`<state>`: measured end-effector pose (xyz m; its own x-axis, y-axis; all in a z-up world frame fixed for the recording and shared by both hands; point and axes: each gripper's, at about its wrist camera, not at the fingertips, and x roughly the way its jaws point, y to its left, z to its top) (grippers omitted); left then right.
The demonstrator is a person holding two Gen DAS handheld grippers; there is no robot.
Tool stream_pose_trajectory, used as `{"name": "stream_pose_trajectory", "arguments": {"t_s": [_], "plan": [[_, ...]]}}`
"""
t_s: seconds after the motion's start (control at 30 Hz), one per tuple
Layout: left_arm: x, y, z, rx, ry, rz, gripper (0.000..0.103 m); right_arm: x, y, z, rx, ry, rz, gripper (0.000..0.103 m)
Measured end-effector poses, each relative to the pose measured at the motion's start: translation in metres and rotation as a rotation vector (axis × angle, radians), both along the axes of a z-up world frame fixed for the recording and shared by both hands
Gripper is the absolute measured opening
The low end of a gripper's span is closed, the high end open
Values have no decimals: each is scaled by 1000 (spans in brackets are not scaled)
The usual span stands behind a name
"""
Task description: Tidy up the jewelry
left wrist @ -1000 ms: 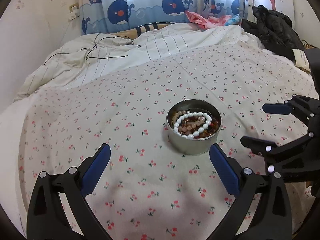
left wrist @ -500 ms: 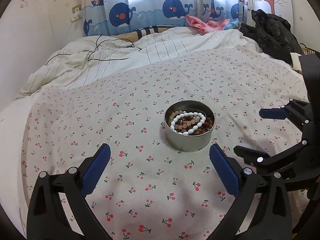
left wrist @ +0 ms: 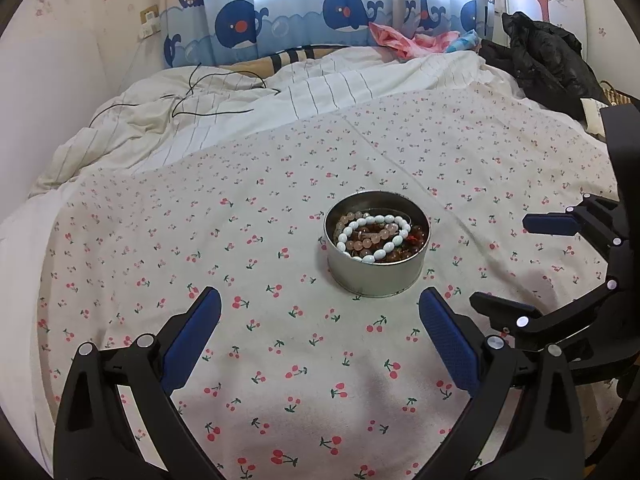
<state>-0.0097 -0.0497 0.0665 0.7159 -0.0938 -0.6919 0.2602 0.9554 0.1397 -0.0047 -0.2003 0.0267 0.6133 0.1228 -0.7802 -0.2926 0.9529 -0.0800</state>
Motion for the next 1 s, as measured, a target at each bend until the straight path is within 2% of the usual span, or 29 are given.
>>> {"name": "stream_pose_trajectory", "arguments": {"t_s": [0.23, 0.4, 0.47, 0.57, 0.63, 0.73, 0.87, 1.0], "plan": [[12, 5, -20, -32, 78, 4, 95, 5, -4, -7, 5, 6, -21, 88], [34, 24, -46, -159, 250, 60, 95, 16, -9, -10, 62, 33, -42, 88], [39, 27, -53, -159, 276, 87, 95, 18, -4, -15, 44, 39, -32, 88], [44, 27, -61, -146, 298, 97, 95, 24, 0, -23, 24, 73, -36, 88], [47, 27, -65, -154, 312, 96, 95, 26, 1, -25, 6, 65, -48, 93], [50, 26, -72, -161, 338, 93, 95, 30, 0, -31, -9, 71, -66, 94], [51, 22, -77, -162, 351, 90, 95, 36, -5, -38, -7, 98, -97, 94], [52, 15, -84, -148, 353, 91, 95, 39, -11, -42, -23, 85, -126, 95]]}}
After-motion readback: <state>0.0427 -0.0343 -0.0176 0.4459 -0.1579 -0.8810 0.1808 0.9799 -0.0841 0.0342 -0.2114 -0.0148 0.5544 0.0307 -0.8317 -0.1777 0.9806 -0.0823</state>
